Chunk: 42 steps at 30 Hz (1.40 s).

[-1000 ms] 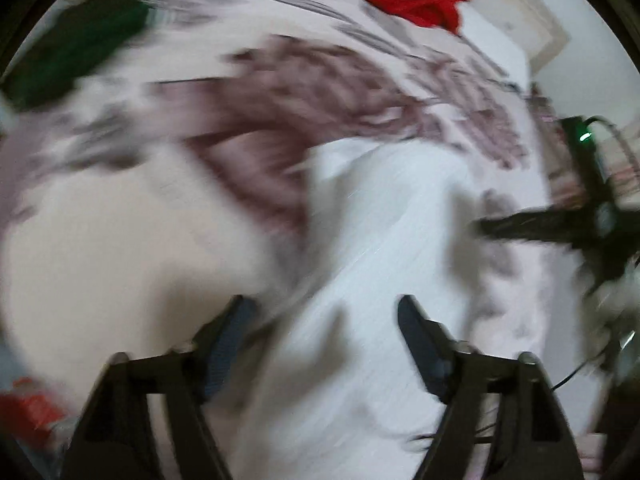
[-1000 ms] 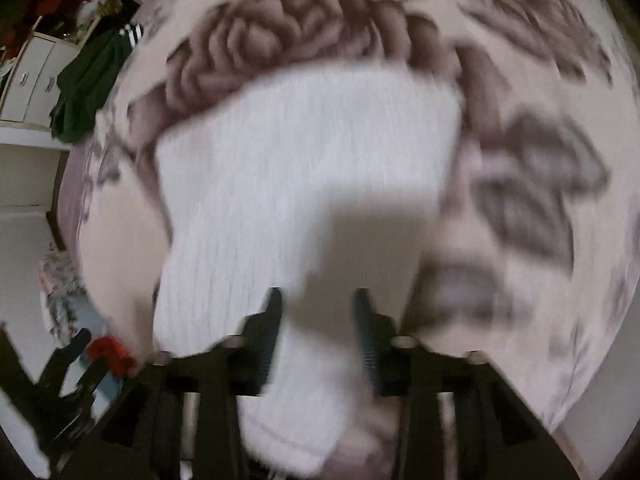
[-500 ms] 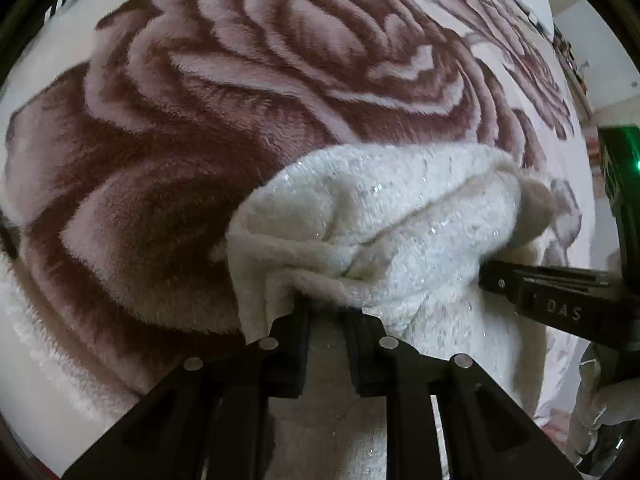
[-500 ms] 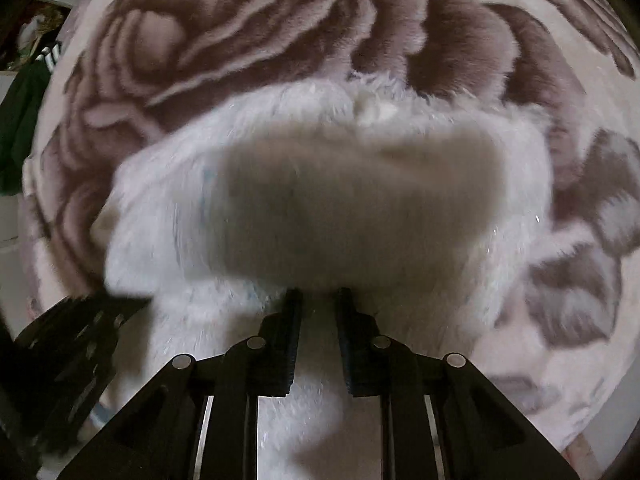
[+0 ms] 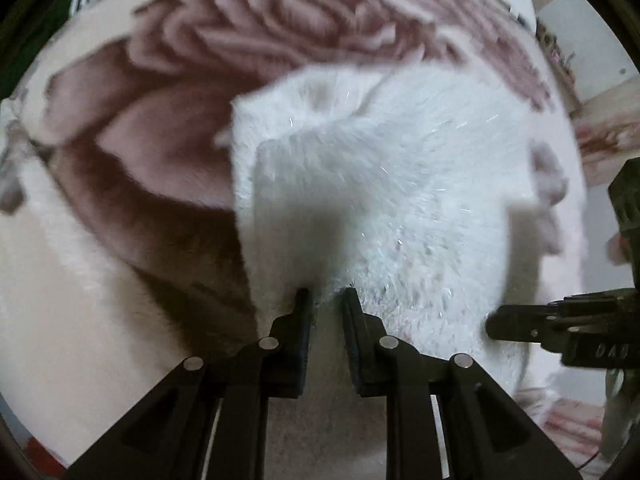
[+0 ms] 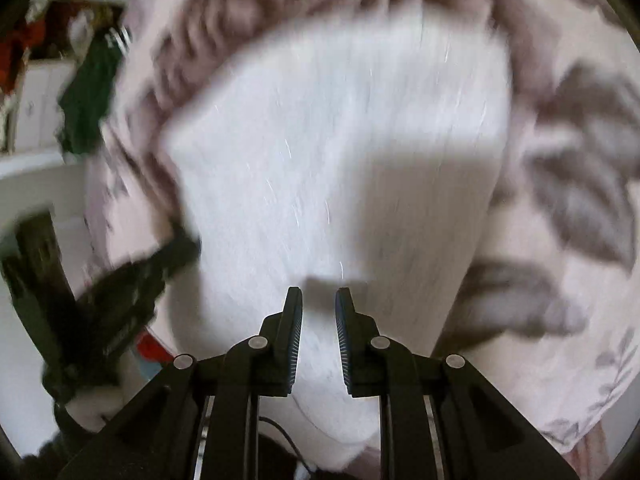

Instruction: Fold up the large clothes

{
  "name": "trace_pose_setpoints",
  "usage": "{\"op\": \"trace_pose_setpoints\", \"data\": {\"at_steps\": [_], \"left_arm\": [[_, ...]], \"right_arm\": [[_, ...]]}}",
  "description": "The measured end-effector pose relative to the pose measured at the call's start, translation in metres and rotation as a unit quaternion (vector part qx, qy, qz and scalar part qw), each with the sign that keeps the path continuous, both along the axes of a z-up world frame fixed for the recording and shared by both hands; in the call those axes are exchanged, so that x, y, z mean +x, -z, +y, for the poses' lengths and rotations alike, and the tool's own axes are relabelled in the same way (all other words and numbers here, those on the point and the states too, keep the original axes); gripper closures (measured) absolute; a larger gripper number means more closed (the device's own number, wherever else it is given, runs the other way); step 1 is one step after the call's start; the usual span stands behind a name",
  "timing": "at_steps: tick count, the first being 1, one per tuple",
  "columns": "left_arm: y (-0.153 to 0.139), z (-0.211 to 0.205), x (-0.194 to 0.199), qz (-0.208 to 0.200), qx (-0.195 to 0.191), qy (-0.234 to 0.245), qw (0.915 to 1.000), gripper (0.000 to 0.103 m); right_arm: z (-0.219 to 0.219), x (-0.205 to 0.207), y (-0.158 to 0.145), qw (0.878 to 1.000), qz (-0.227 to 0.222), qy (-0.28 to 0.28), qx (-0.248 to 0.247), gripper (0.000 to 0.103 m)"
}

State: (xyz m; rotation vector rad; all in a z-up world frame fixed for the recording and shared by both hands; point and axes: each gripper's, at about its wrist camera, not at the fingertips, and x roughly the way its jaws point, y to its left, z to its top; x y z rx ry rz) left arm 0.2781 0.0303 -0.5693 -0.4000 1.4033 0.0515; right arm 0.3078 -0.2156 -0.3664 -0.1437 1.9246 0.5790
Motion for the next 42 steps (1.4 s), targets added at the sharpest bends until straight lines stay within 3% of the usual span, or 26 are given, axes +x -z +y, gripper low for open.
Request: {"op": "trace_pose_setpoints", "data": {"at_steps": [4, 7, 10, 13, 14, 15, 17, 18, 19, 22, 26, 29, 32, 36, 40, 42], "left_arm": [[0.010, -0.004, 0.011, 0.001, 0.007, 0.006, 1.0000, 0.087], [0.014, 0.001, 0.011, -0.004, -0.010, 0.005, 0.9999, 0.087], [-0.006, 0.000, 0.007, -0.007, -0.002, 0.015, 0.9999, 0.087], [-0.042, 0.001, -0.010, -0.020, 0.023, 0.014, 0.9994, 0.087], [-0.054, 0.001, -0.017, -0.024, 0.040, 0.008, 0.9989, 0.084], [-0.065, 0.000, -0.026, -0.034, 0.049, -0.002, 0.9982, 0.079], [-0.080, -0.001, -0.049, -0.048, 0.048, -0.027, 0.9973, 0.048], [-0.082, -0.001, -0.058, -0.052, 0.045, -0.037, 0.9970, 0.035], [-0.083, 0.000, -0.069, -0.053, 0.045, -0.049, 0.9964, 0.015], [-0.077, -0.018, -0.087, -0.048, 0.038, -0.083, 0.9947, 0.014], [-0.041, -0.046, -0.093, -0.011, 0.008, -0.116, 0.9932, 0.014], [-0.007, -0.052, -0.086, 0.019, 0.029, -0.131, 0.9908, 0.013], [0.020, -0.053, -0.076, 0.030, 0.045, -0.113, 0.9921, 0.001], [-0.009, -0.056, -0.085, 0.042, 0.047, -0.076, 0.9951, 0.001], [-0.054, -0.032, -0.140, 0.050, 0.057, -0.095, 0.9926, 0.001], [-0.065, -0.013, -0.176, 0.068, 0.085, -0.116, 0.9873, 0.001]], "right_arm": [[0.007, -0.011, 0.034, 0.998, -0.048, 0.015, -0.030, 0.086], [0.023, -0.018, 0.039, 0.994, -0.087, -0.003, -0.063, 0.086], [0.027, -0.022, 0.033, 0.993, -0.097, -0.008, -0.073, 0.086], [0.013, -0.015, 0.007, 0.998, -0.062, 0.005, -0.026, 0.084], [-0.001, -0.012, -0.007, 0.999, -0.044, 0.019, 0.011, 0.077], [-0.017, -0.010, -0.020, 0.998, -0.030, 0.038, 0.042, 0.070], [-0.052, -0.007, -0.043, 0.993, -0.032, 0.073, 0.083, 0.032], [-0.070, -0.005, -0.052, 0.991, -0.036, 0.085, 0.099, 0.026], [-0.089, -0.003, -0.057, 0.988, -0.036, 0.098, 0.111, 0.024], [-0.128, 0.007, -0.051, 0.984, -0.027, 0.121, 0.130, 0.024], [-0.153, 0.035, -0.007, 0.980, -0.016, 0.131, 0.147, 0.023], [-0.151, 0.060, 0.027, 0.976, 0.012, 0.144, 0.164, 0.023], [-0.138, 0.073, 0.051, 0.975, 0.040, 0.131, 0.174, 0.023], [-0.115, 0.044, 0.062, 0.981, 0.066, 0.088, 0.158, 0.023], [-0.130, -0.029, 0.047, 0.980, 0.090, 0.077, 0.157, 0.023], [-0.142, -0.070, 0.042, 0.980, 0.104, 0.086, 0.147, 0.023]]}}
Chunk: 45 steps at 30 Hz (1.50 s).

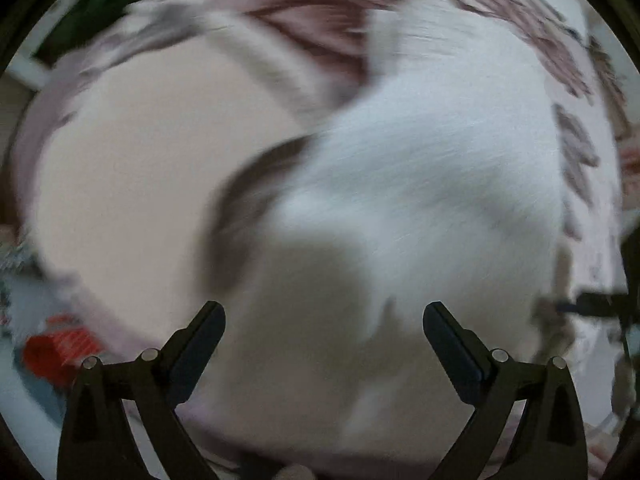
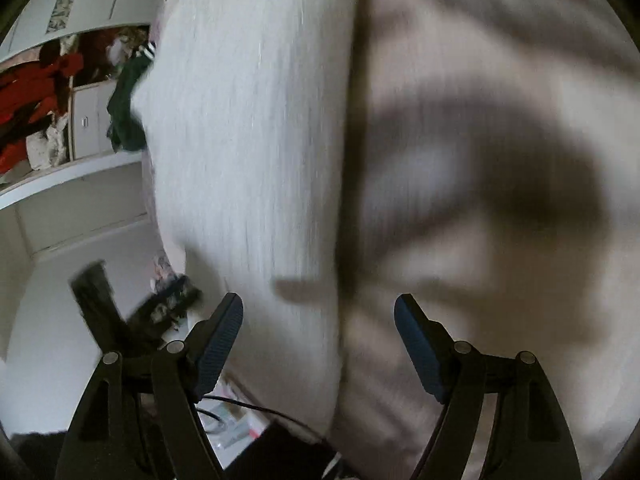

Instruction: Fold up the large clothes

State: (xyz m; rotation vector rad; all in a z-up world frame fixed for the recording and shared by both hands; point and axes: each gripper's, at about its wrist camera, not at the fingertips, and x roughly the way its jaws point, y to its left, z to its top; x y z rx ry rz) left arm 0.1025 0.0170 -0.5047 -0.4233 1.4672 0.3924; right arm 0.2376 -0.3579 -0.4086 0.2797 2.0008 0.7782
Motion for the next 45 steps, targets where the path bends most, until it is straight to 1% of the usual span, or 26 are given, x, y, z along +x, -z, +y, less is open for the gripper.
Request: {"op": "trace_pose_setpoints", "data": {"at_steps": [3, 5, 7, 9, 10, 11, 12, 13, 14, 19, 22, 23, 25, 28, 31, 33, 34, 35, 36, 37, 39, 41, 42, 43, 44, 45], "left_arm": [[0.010, 0.028, -0.043, 0.035, 0.005, -0.037, 0.9987, 0.002], [0.030, 0.042, -0.060, 0.050, -0.031, -0.069, 0.9959, 0.003], [0.043, 0.048, -0.065, 0.028, -0.082, -0.091, 0.9921, 0.006], [0.050, 0.046, -0.061, 0.014, -0.104, -0.090, 0.9904, 0.035], [0.050, 0.041, -0.062, 0.007, -0.105, -0.080, 0.9912, 0.070], [0.049, 0.036, -0.059, 0.008, -0.096, -0.070, 0.9929, 0.072], [0.045, 0.031, -0.059, -0.002, -0.087, -0.063, 0.9942, 0.075], [0.039, 0.028, -0.060, -0.012, -0.087, -0.059, 0.9943, 0.078], [0.032, 0.025, -0.064, -0.019, -0.089, -0.061, 0.9940, 0.079], [0.003, 0.020, -0.087, -0.046, -0.143, -0.087, 0.9849, 0.079], [0.016, 0.016, -0.094, -0.035, -0.133, -0.069, 0.9881, 0.079], [0.029, 0.017, -0.094, -0.027, -0.127, -0.064, 0.9895, 0.079], [0.050, 0.017, -0.098, -0.020, -0.136, -0.069, 0.9881, 0.078], [0.069, 0.020, -0.095, -0.018, -0.134, -0.050, 0.9895, 0.075], [0.069, 0.017, -0.101, -0.026, -0.141, -0.041, 0.9888, 0.074], [0.057, 0.025, -0.114, -0.039, -0.159, -0.045, 0.9854, 0.074], [0.053, 0.028, -0.117, -0.044, -0.164, -0.045, 0.9845, 0.074], [0.051, 0.030, -0.120, -0.050, -0.169, -0.045, 0.9834, 0.074], [0.051, 0.031, -0.122, -0.050, -0.170, -0.044, 0.9831, 0.074], [0.053, 0.031, -0.122, -0.048, -0.171, -0.043, 0.9831, 0.074], [0.053, 0.031, -0.121, -0.046, -0.174, -0.040, 0.9829, 0.075], [0.050, 0.028, -0.119, -0.049, -0.173, -0.038, 0.9830, 0.076], [0.050, 0.027, -0.121, -0.052, -0.180, -0.043, 0.9813, 0.076], [0.047, 0.026, -0.126, -0.055, -0.190, -0.048, 0.9791, 0.076], [0.047, 0.025, -0.129, -0.055, -0.200, -0.050, 0.9770, 0.076], [0.054, 0.019, -0.130, -0.047, -0.211, -0.051, 0.9750, 0.076]], "right_arm": [[-0.016, -0.054, 0.004, 0.999, 0.041, 0.027, -0.016, 0.023], [-0.025, -0.095, 0.012, 0.995, 0.076, 0.060, -0.037, 0.023], [-0.027, -0.124, 0.019, 0.991, 0.096, 0.080, -0.053, 0.023], [-0.020, -0.151, 0.029, 0.987, 0.115, 0.098, -0.057, 0.023], [-0.016, -0.160, 0.032, 0.986, 0.115, 0.105, -0.057, 0.023], [-0.014, -0.166, 0.030, 0.987, 0.108, 0.108, -0.058, 0.030], [-0.008, -0.172, 0.028, 0.988, 0.091, 0.102, -0.067, 0.041], [-0.003, -0.175, 0.025, 0.990, 0.078, 0.090, -0.080, 0.079], [0.001, -0.178, 0.022, 0.990, 0.056, 0.082, -0.102, 0.089], [-0.004, -0.185, 0.001, 0.987, 0.008, 0.087, -0.135, 0.093], [0.000, -0.183, -0.003, 0.986, -0.001, 0.082, -0.145, 0.094], [0.001, -0.184, -0.001, 0.985, -0.006, 0.067, -0.158, 0.103], [0.000, -0.182, 0.010, 0.982, -0.009, 0.056, -0.179, 0.103], [-0.004, -0.182, 0.028, 0.983, 0.022, 0.071, -0.170, 0.103], [-0.005, -0.175, 0.034, 0.985, 0.043, 0.076, -0.149, 0.103], [-0.004, -0.171, 0.031, 0.985, 0.046, 0.095, -0.134, 0.098], [-0.004, -0.168, 0.027, 0.985, 0.042, 0.104, -0.130, 0.083], [-0.004, -0.167, 0.027, 0.985, 0.042, 0.115, -0.118, 0.059], [-0.010, -0.169, 0.028, 0.986, 0.048, 0.126, -0.099, 0.046], [-0.007, -0.170, 0.030, 0.986, 0.058, 0.134, -0.078, 0.027], [0.003, -0.176, 0.036, 0.988, 0.076, 0.122, -0.060, 0.025], [0.024, -0.185, 0.048, 0.990, 0.076, 0.091, -0.081, 0.025], [0.025, -0.193, 0.044, 0.990, 0.065, 0.090, -0.090, 0.030], [0.030, -0.196, 0.045, 0.989, 0.046, 0.081, -0.111, 0.066], [0.032, -0.199, 0.041, 0.987, 0.022, 0.072, -0.142, 0.086], [0.029, -0.202, 0.035, 0.985, 0.013, 0.082, -0.148, 0.089]]}}
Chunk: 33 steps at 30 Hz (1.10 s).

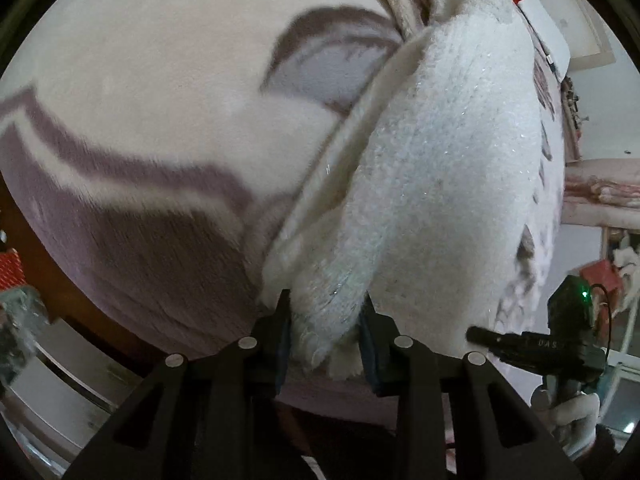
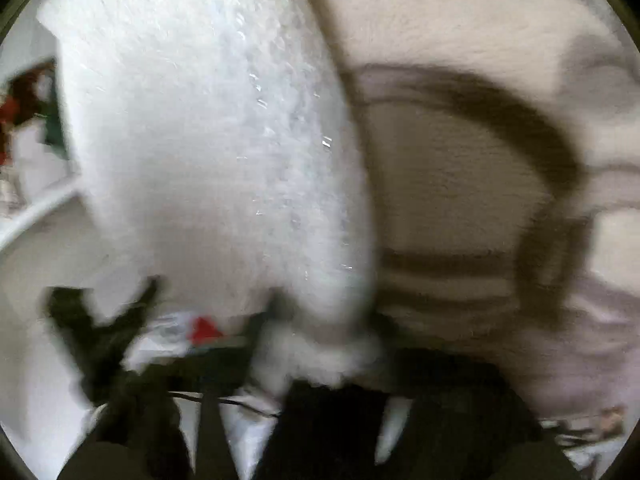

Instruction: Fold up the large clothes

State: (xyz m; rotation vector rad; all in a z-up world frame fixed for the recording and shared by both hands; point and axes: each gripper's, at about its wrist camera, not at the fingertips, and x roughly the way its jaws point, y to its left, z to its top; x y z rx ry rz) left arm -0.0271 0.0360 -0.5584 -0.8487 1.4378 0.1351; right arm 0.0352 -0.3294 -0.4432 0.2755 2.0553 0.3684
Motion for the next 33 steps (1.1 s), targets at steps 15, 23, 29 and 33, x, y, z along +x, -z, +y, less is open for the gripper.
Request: {"op": "trace_pose_setpoints", "data": {"at_steps": [15, 23, 29, 33], "left_arm": [[-0.022, 0.067, -0.023, -0.018, -0.058, -0.042, 0.9973, 0.045], [0.045, 0.038, 0.062, -0.032, -0.112, 0.066, 0.9910, 0.042], [0.030, 0.006, 0.069, -0.053, -0.024, 0.160, 0.9854, 0.076], [0.006, 0.006, 0.072, -0.030, -0.046, 0.147, 0.9876, 0.087]], "right_arm": [[-0.034, 0.036, 0.006, 0.999, 0.027, 0.021, 0.036, 0.062], [-0.023, 0.037, 0.050, 0.989, 0.054, 0.042, 0.127, 0.026], [-0.024, 0.041, 0.068, 0.982, 0.049, 0.100, 0.151, 0.031], [-0.018, 0.022, 0.055, 0.976, 0.051, 0.128, 0.167, 0.076]]}}
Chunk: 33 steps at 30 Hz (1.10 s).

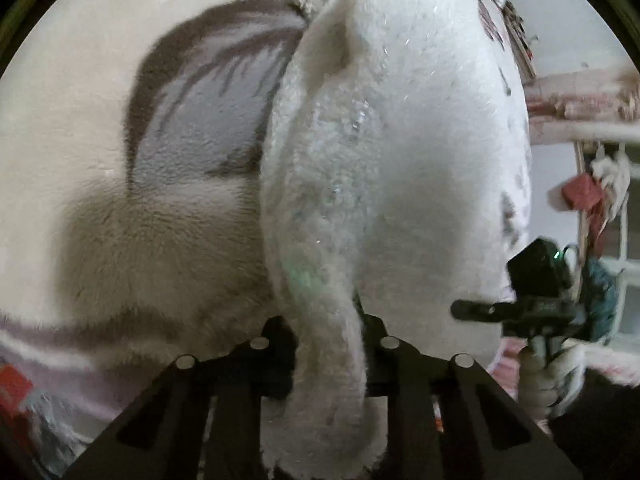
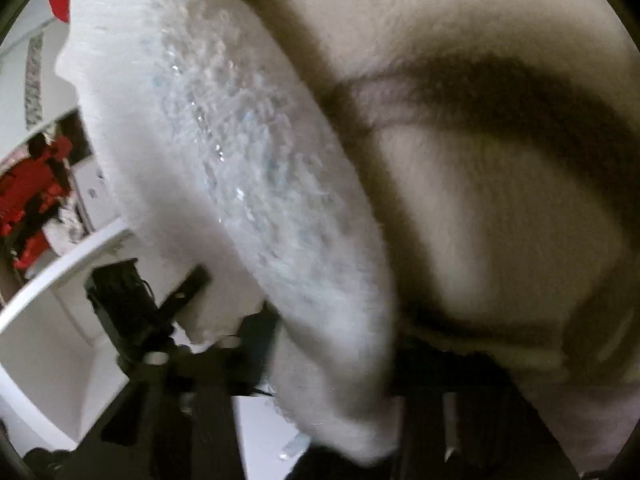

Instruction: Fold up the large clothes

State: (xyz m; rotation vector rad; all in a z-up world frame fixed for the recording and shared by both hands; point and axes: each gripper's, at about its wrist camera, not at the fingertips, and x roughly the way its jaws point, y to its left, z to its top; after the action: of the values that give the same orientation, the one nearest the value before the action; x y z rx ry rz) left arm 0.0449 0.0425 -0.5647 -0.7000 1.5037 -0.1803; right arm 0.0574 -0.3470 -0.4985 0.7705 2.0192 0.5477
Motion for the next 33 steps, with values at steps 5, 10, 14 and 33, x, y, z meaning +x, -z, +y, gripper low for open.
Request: {"op": "trace_pose_setpoints", "data": {"at_steps": [5, 10, 14, 33], "left_arm": [[-0.047, 0.016, 0.012, 0.010, -0.068, -0.053, 0.9962, 0.089], [-0.099, 0.035, 0.062, -0.012, -0.127, -0.116, 0.9851, 0.089], [-0.125, 0.044, 0.140, -0.046, -0.150, -0.137, 0.9780, 0.089], [-0.045, 0.110, 0.310, 0.131, -0.299, -0.265, 0.9071, 0.021]], "right_arm": [[0.004, 0.013, -0.047, 0.998, 0.011, 0.040, 0.056, 0.083], [-0.016, 0.077, -0.138, 0.988, -0.022, 0.107, 0.111, 0.083], [-0.031, 0.144, -0.188, 0.977, -0.067, 0.157, 0.131, 0.084], [0.039, 0.371, -0.089, 0.976, 0.050, 0.178, 0.111, 0.063]]}}
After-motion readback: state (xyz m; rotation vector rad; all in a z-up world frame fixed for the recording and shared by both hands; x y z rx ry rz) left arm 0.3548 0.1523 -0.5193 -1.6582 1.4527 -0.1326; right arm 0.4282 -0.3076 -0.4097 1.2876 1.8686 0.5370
